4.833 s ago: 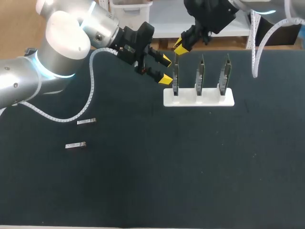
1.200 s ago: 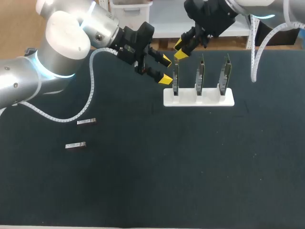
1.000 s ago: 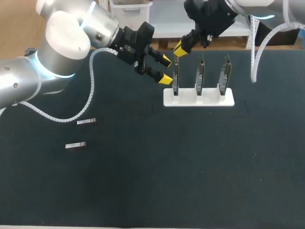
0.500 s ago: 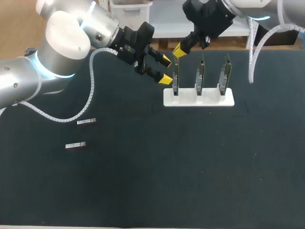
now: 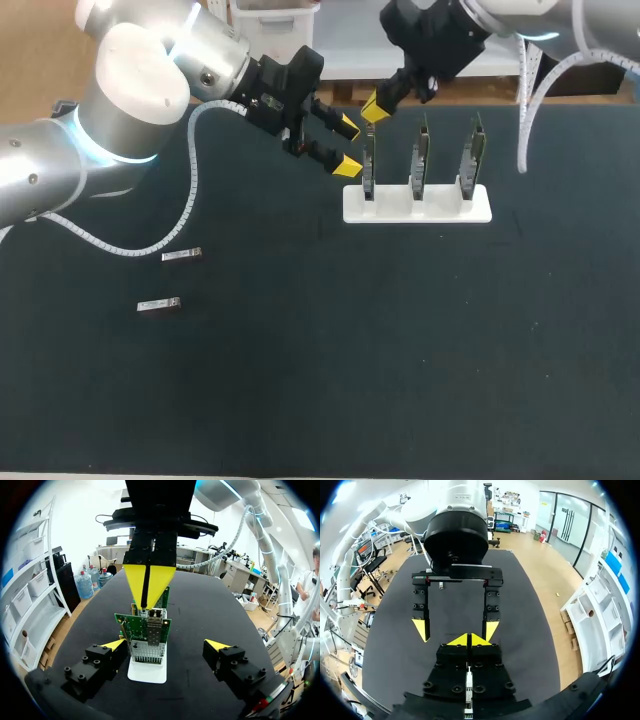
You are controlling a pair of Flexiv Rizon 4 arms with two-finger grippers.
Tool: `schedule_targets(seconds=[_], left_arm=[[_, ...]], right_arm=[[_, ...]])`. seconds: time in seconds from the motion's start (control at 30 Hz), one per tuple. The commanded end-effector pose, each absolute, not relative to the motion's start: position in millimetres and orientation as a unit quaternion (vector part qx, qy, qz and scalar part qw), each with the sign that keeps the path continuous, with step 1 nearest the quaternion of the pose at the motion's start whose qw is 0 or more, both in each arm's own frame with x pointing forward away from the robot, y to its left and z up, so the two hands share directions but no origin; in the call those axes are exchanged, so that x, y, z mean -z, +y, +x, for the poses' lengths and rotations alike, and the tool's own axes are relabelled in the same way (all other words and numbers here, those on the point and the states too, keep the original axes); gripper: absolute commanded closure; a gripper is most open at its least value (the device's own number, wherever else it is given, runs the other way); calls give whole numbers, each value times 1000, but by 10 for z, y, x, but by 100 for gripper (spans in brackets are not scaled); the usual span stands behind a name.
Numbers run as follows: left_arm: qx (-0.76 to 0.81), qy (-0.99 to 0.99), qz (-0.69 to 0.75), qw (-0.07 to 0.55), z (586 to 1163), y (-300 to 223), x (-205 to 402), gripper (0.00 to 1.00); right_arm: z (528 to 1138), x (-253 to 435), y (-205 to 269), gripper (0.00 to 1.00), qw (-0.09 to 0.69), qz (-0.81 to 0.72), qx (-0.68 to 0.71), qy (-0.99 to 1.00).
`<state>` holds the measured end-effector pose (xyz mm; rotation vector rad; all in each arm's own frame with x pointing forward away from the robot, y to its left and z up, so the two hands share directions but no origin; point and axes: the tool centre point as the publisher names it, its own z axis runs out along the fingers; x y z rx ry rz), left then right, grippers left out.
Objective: Pick up the optical module with the left hand, and insert it into the network port with the right hand.
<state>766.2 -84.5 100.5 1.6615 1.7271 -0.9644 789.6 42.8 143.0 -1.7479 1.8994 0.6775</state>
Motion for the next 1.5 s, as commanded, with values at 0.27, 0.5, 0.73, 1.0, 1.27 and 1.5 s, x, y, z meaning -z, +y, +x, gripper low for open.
schedule_targets(seconds=[0.27, 0.5, 0.73, 1.0, 1.27, 1.5], left_arm=[[358, 644, 618, 274, 7661, -848, -1011, 0], [358, 644, 618, 274, 7661, -848, -1011, 0], [358, 644, 618, 274, 7661, -848, -1011, 0], [358, 644, 618, 274, 7661, -848, -1011, 0], [358, 644, 618, 274, 7661, -848, -1011, 0], [358, 644, 618, 274, 7661, -848, -1011, 0]], right_arm=[[7889, -1359, 435, 100, 226, -639, -241, 695], [7874, -1318, 432, 100, 221, -638, -240, 697], [7860, -1277, 418, 100, 216, -638, -236, 700], [7859, -1242, 405, 100, 213, -639, -233, 702], [7862, -1235, 394, 100, 213, -637, -236, 702], [7885, -1358, 373, 100, 226, -634, -244, 698]])
